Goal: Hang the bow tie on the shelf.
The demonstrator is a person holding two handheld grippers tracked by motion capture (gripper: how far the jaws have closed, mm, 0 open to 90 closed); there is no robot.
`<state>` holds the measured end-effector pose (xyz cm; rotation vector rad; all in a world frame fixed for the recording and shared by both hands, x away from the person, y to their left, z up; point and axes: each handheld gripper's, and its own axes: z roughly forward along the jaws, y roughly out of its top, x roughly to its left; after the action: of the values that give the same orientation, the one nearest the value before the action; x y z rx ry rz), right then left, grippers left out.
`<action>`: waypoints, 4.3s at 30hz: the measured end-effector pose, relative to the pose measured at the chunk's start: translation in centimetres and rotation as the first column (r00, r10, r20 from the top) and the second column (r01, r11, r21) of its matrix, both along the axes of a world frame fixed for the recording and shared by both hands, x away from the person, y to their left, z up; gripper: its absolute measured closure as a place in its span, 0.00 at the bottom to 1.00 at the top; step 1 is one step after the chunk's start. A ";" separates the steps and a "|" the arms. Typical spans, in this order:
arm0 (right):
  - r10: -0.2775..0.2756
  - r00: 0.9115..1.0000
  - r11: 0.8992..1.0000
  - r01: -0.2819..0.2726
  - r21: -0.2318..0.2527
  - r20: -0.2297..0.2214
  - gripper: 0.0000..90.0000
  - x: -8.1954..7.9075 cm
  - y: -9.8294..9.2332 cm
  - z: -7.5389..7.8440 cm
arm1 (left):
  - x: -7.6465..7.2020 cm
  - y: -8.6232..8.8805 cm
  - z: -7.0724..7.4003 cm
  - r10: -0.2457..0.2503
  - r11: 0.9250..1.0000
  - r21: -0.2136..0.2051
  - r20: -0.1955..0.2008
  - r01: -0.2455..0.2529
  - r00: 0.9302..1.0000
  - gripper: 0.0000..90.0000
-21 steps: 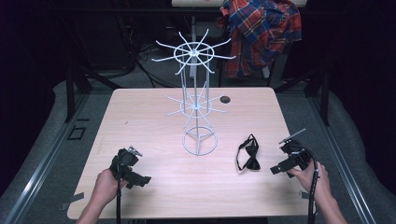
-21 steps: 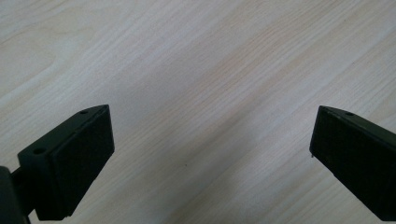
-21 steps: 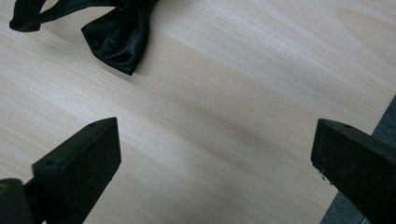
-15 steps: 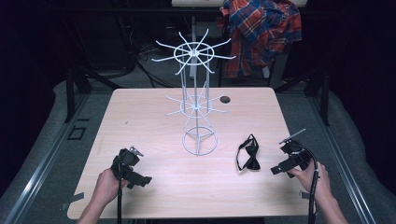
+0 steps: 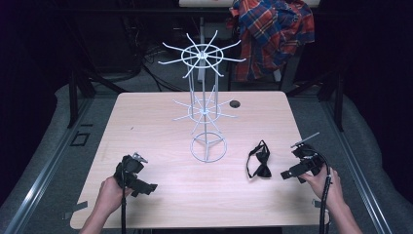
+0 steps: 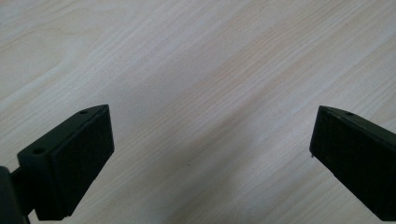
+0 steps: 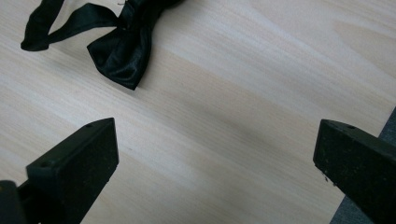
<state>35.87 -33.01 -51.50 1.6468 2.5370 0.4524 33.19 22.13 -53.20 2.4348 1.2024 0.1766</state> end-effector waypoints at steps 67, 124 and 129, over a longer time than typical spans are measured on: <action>-0.015 1.000 0.997 0.014 0.082 0.005 0.30 5.0 6.8 -0.8 | -0.1 0.2 -0.1 -0.005 1.000 0.002 -0.009 0.005 1.000 0.00; 0.118 0.961 0.989 -0.090 -0.118 0.251 0.85 2.8 8.4 3.3 | -0.1 0.2 0.0 -0.005 1.000 0.006 0.004 0.005 1.000 0.00; 0.126 0.955 0.988 -0.098 -0.115 0.269 0.85 2.3 8.7 4.1 | -0.2 0.3 0.1 -0.003 1.000 0.006 0.006 0.003 1.000 0.00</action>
<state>38.21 -24.35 -47.38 1.3069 2.4098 0.5142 33.02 22.38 -53.15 2.4401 1.1970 0.1865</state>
